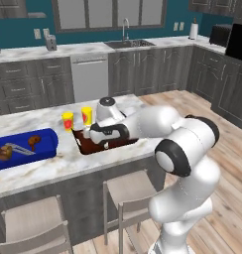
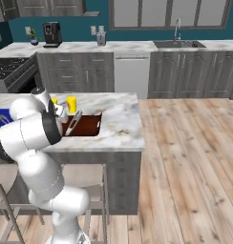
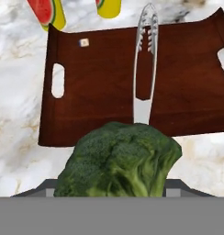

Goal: Gather the eggplant and broccoli from the fridge and place them on a tray on the dining counter. Then gather the chicken drumsticks from the fridge and place them on the other tray.

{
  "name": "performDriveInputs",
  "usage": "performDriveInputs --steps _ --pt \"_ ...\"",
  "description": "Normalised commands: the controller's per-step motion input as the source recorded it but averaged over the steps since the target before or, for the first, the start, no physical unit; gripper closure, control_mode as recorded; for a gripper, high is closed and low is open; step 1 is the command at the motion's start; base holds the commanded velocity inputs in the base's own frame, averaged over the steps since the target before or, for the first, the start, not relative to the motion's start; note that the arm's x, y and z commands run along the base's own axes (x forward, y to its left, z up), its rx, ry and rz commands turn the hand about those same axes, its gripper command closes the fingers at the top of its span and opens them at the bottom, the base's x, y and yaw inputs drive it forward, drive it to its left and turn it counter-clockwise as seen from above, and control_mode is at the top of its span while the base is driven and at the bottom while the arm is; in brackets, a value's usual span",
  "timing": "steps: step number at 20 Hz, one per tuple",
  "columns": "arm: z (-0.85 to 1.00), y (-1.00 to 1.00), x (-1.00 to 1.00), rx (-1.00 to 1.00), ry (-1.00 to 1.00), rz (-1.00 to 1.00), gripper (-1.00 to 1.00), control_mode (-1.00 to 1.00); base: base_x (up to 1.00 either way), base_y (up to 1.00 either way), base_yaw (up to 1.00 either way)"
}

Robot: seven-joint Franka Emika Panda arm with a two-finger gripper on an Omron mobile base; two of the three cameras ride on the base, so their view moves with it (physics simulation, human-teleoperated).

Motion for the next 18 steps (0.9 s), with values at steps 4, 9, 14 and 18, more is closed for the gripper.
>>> performDriveInputs --steps 4,9,14,18 --pt "-0.15 0.14 0.28 0.00 0.01 -0.03 1.00 -1.00 0.00 0.00 0.00" --pt "-0.23 0.11 0.22 0.00 0.01 -0.02 1.00 -1.00 0.00 0.00 0.00" --pt "-0.21 0.06 0.22 0.00 0.01 -0.02 1.00 -1.00 0.00 0.00 0.00" --pt "-0.16 0.05 0.25 0.00 0.01 -0.02 1.00 -1.00 0.00 0.00 0.00"
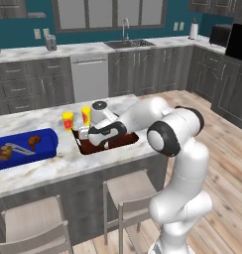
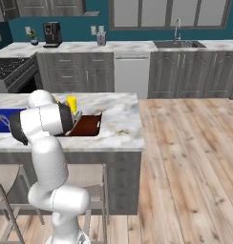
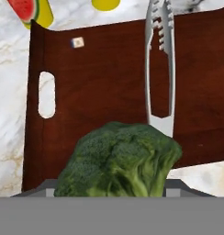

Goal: Gather the eggplant and broccoli from the fridge and place them on a tray on the dining counter. Then gather the chicken drumsticks from the fridge and place them on the other tray.

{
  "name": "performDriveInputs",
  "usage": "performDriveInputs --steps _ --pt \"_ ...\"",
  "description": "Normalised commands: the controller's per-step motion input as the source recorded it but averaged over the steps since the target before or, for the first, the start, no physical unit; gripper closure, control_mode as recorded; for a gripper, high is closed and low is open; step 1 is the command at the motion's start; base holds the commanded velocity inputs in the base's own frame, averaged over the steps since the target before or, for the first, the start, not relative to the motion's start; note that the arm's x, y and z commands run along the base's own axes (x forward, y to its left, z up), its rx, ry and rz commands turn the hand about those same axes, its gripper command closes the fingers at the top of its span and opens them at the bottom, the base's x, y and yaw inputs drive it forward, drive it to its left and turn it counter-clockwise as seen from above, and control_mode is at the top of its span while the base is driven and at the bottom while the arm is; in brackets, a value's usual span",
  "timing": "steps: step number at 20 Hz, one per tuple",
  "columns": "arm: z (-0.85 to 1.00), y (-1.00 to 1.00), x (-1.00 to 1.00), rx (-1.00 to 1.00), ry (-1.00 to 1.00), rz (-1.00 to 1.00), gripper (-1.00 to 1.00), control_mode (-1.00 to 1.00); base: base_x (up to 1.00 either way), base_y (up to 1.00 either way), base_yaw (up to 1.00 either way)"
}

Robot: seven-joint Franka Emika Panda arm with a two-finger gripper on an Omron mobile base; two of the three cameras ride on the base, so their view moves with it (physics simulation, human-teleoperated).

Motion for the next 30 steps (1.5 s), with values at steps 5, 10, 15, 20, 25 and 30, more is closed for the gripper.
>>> performDriveInputs --steps 5,10,15,20,25,30 --pt "-0.14 0.05 0.29 0.00 0.02 -0.02 1.00 -1.00 0.00 0.00 0.00" --pt "-0.20 0.10 0.18 0.00 0.03 -0.01 1.00 -1.00 0.00 0.00 0.00" --pt "-0.16 0.11 0.20 0.00 0.03 0.00 1.00 -1.00 0.00 0.00 0.00" --pt "-0.12 0.08 0.27 0.00 0.02 0.00 1.00 -1.00 0.00 0.00 0.00" --pt "-0.20 0.09 0.25 0.00 0.02 0.00 -1.00 -1.00 0.00 0.00 0.00" --pt "-0.18 0.01 0.16 0.00 0.00 0.00 -1.00 -1.00 0.00 0.00 0.00"
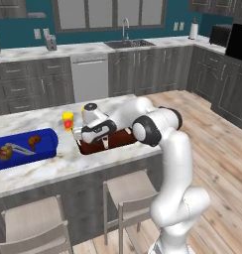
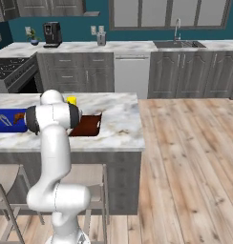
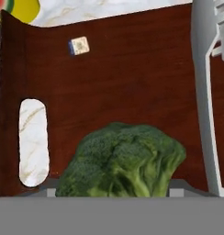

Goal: Gather the eggplant and broccoli from the fridge and place them on a tray on the dining counter. Then gather the chicken drumsticks from the fridge and place them on the other tray.

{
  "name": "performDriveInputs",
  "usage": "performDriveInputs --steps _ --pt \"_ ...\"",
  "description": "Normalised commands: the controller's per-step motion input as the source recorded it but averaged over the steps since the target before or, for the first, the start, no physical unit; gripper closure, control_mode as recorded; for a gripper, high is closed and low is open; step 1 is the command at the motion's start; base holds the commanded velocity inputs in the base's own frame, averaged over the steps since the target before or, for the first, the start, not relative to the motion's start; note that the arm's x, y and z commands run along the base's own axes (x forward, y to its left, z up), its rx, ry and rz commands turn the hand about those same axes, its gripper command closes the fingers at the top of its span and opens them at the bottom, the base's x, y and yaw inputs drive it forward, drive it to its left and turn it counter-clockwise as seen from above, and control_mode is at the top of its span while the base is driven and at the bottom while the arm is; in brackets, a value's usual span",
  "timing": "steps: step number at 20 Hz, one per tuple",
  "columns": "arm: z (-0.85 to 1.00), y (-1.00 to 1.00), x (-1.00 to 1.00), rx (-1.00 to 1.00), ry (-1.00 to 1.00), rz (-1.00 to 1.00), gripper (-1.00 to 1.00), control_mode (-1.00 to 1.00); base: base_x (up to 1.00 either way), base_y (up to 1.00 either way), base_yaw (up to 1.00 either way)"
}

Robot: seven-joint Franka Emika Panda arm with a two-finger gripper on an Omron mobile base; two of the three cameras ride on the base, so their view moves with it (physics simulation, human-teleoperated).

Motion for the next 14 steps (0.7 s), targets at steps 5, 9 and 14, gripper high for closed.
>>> performDriveInputs --steps 5,9,14 --pt "-0.01 0.00 0.01 0.00 0.00 0.00 -1.00 -1.00 0.00 0.00 0.00" --pt "0.00 0.00 -0.18 0.00 0.00 0.00 -1.00 -1.00 0.00 0.00 0.00" --pt "0.05 -0.08 -0.47 0.00 0.00 0.00 -1.00 -1.00 0.00 0.00 0.00"
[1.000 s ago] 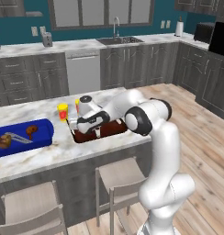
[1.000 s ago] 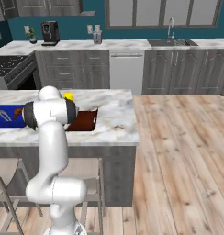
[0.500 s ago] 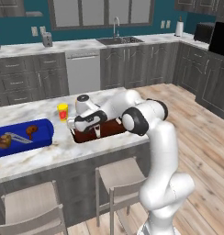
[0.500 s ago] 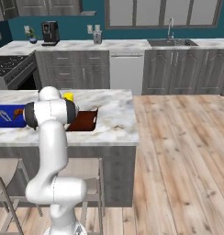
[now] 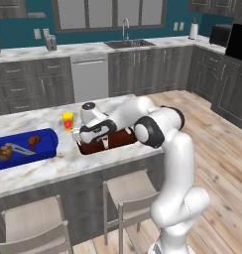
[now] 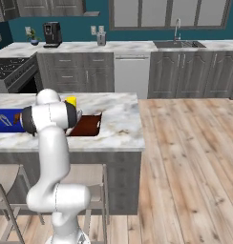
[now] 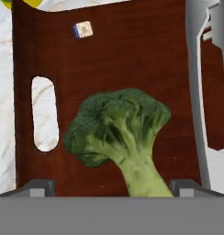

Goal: Gather the eggplant and broccoli from the fridge and place them on a tray on the dining counter. Then gather the chicken drumsticks from the fridge and place them on the other tray.

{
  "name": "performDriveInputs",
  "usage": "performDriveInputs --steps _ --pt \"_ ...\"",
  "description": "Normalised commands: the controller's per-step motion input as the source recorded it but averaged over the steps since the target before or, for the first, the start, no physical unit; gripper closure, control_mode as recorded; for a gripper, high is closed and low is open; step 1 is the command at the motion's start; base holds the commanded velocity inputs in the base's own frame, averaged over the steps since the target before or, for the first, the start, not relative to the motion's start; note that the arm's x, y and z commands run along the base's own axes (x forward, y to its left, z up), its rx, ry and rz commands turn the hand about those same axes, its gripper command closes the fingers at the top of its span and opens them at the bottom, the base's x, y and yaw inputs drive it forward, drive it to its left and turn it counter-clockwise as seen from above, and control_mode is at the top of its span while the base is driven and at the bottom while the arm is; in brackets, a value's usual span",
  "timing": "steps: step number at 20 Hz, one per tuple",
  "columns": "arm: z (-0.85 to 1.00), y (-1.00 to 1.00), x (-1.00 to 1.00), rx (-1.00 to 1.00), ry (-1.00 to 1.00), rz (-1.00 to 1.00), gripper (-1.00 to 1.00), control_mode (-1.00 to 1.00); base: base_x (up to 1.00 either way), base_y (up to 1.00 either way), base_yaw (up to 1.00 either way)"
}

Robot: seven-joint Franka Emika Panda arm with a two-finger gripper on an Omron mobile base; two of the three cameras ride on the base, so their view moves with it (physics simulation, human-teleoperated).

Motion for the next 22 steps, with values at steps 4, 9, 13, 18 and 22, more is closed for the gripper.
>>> performDriveInputs --steps 4,9,13,18,22 --pt "0.19 -0.19 -0.47 0.01 -0.04 0.00 -1.00 -1.00 0.00 0.00 0.00" --pt "0.36 -0.25 -0.42 0.00 -0.08 0.00 -1.00 -1.00 0.00 0.00 0.00" --pt "0.47 -0.22 -0.61 0.00 -0.12 0.00 -1.00 -1.00 0.00 0.00 0.00" --pt "0.73 -0.18 -0.72 0.02 -0.11 0.00 -1.00 -1.00 0.00 0.00 0.00" --pt "0.94 -0.29 -0.77 0.06 -0.04 0.00 -1.00 -1.00 0.00 0.00 0.00"
